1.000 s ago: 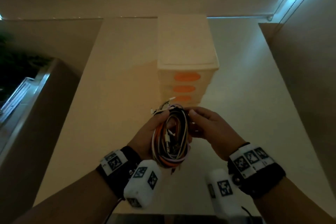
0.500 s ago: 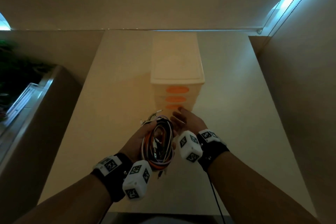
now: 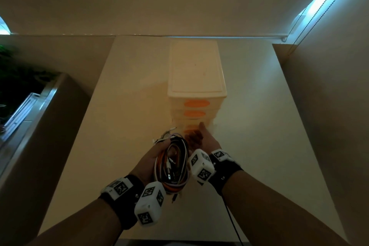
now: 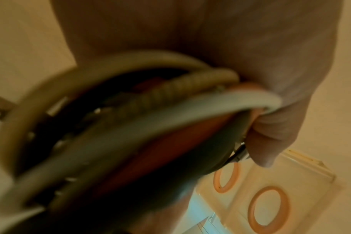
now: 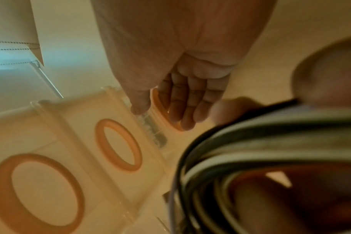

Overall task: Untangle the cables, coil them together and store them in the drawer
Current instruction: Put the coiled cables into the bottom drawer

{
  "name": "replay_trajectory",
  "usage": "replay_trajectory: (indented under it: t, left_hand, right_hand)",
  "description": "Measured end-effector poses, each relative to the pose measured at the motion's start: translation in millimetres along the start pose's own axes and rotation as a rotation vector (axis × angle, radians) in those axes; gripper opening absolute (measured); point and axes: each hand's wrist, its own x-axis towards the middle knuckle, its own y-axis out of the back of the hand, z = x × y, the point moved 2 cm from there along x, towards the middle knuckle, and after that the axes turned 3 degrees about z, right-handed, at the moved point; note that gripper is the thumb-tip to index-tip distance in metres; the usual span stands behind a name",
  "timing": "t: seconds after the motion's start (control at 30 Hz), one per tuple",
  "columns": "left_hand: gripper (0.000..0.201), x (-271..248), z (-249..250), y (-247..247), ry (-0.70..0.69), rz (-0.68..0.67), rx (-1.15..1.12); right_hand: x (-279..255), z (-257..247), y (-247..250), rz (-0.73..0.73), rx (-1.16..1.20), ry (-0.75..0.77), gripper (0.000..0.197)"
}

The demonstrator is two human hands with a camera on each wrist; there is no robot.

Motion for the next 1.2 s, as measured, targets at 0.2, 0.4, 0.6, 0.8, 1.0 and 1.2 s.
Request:
replay_trajectory:
  t: [0.2, 0.4, 0.6, 0.8, 1.0, 1.2]
  left_hand:
    - [0.057, -7.9, -6.0, 3.2, -0.013, -0.117, -0.040]
    - [0.077, -7.8, -8.1, 11.5, -0.023, -0.130, -0.016]
    - [0.044, -9.4, -10.9, 10.2, -0.011, -0.093, -0.062]
    - [0.077, -8.0, -13.0, 6.9, 0.035, -0.167, -0.073]
    - [0.071, -7.6, -11.6, 3.0, 0.048, -0.230, -0.091]
    - [0.075, -6.2, -11.2, -3.7, 0.079, -0.223, -0.108]
  right_hand:
    - [-21.6, 4.4, 21.6, -0.002, -0.153, -0.107, 0.045]
    - [-37.6, 17.8, 31.5, -0.033, -0.242, -0.221, 0.048]
    - [-62.7, 26.0, 37.3, -0.276, -0.200, -0.305, 0.043]
    - [-77.9, 43.7, 48.9, -0.186, -0.247, -0.343, 0.038]
    - [-82.5, 51.7, 55.7, -0.213, -0.319, -0.354, 0.044]
    - [-96.0, 33.3, 72.8, 0.051, -0.594, -0.306, 0.063]
